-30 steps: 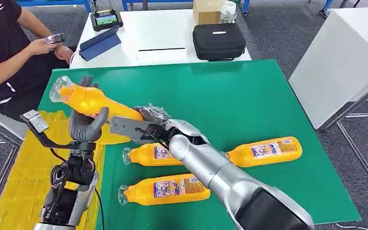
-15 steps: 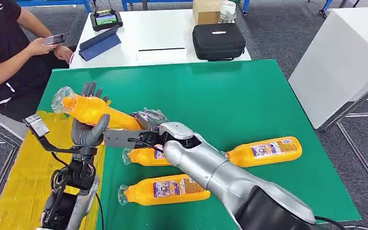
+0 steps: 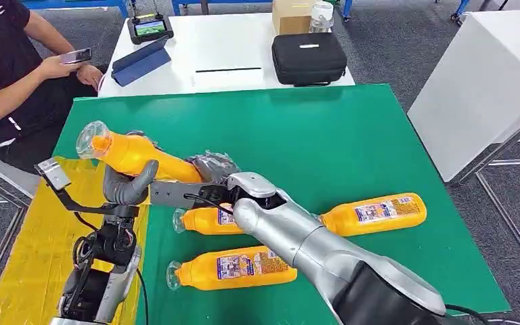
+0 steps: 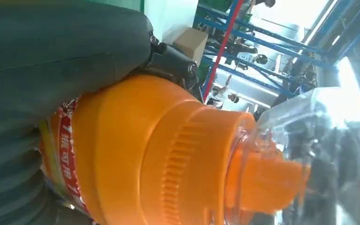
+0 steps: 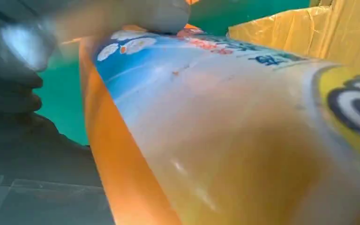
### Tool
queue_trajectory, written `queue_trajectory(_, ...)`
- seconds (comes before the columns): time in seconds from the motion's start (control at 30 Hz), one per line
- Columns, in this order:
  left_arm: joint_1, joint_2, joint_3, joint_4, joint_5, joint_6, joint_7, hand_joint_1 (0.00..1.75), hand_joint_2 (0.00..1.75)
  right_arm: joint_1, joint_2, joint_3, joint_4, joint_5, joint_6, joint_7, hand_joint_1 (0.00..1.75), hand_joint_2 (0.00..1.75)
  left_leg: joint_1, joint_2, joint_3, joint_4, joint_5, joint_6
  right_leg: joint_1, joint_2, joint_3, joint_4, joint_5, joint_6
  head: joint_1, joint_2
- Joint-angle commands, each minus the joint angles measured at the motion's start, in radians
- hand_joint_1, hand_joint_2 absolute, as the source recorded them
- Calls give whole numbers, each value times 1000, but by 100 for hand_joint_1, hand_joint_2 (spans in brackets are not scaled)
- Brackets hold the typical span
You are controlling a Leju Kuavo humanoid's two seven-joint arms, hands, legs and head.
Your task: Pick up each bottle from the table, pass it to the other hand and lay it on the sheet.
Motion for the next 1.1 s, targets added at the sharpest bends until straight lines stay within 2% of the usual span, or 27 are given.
queue_trajectory(0.03,-77,-2,-10,-17,-44,18,-59,175,175,1,-35,-92,46,68,-38,-76,0,0,0,-6,0,1,0,0,1,-7,2,1,-2,-1,0,0)
queue_trajectory(0.13,-89,9,55,-46,-99,56,-58,175,175,15,-61,-166,-14,93,-62,-100,0,0,1,-4,-1,1,0,0,1,-5,1,1,-1,-1,0,0)
queue_trajectory(0.27,-89,8,62,-47,-98,52,-52,175,175,17,-63,-172,-20,99,-57,-100,0,0,1,-3,-1,1,0,-1,1,-4,2,1,-1,-1,0,0)
queue_trajectory(0.3,-92,9,66,-43,-136,77,-70,175,175,29,-65,-209,-40,107,-84,-108,0,0,0,-3,-1,1,0,-1,0,-3,1,1,-1,-1,0,0)
queue_trajectory(0.37,-89,36,104,-53,-194,132,-91,175,175,52,-105,-279,-118,107,-128,-137,0,0,1,-3,-1,1,0,-1,1,-4,2,0,-1,-1,0,0)
queue_trajectory(0.47,-42,83,182,-73,-336,233,-129,175,175,129,-221,-416,-350,95,-139,-174,0,0,1,-3,0,0,0,-1,1,-3,2,0,-1,-1,0,0)
queue_trajectory(0.53,-17,108,225,-72,-507,369,-172,175,175,196,-287,-509,-510,60,-77,-199,0,0,0,-3,1,0,0,-1,1,-4,4,0,-1,-1,0,0)
queue_trajectory(0.6,-8,129,221,-45,-833,623,-176,175,175,270,-340,-580,-644,3,4,-226,0,0,0,-4,0,-1,0,0,1,-4,3,-1,-1,0,0,0)
queue_trajectory(0.7,-10,143,199,19,-1238,842,-86,175,175,334,-391,-612,-737,-38,48,-241,0,0,0,-7,0,-1,1,0,1,-7,4,-1,-1,0,0,0)
queue_trajectory(0.73,-5,140,209,35,-1508,898,-6,175,175,344,-399,-608,-757,-50,64,-240,0,0,0,-9,1,-1,0,0,1,-10,6,-2,-2,0,0,0)
queue_trajectory(0.8,4,135,199,91,-1714,881,92,175,175,373,-416,-595,-797,-67,91,-229,0,0,0,-7,0,-1,1,0,0,-8,4,-1,-1,0,0,0)
queue_trajectory(0.83,-2,146,178,128,-1715,863,112,175,175,398,-429,-595,-820,-83,107,-221,0,0,-1,-8,3,-1,-1,-1,0,-11,8,-1,-4,-1,0,0)
queue_trajectory(0.97,-13,147,169,159,-1714,884,113,175,175,411,-434,-591,-828,-83,107,-220,0,0,-1,-9,0,-1,1,-1,-1,-11,4,-2,-1,0,0,0)
queue_trajectory(1.1,-30,189,127,257,-1835,810,222,175,175,482,-466,-573,-883,-112,179,-233,0,0,-1,-5,-1,-1,0,-1,-1,-8,2,-1,-1,-1,0,0)
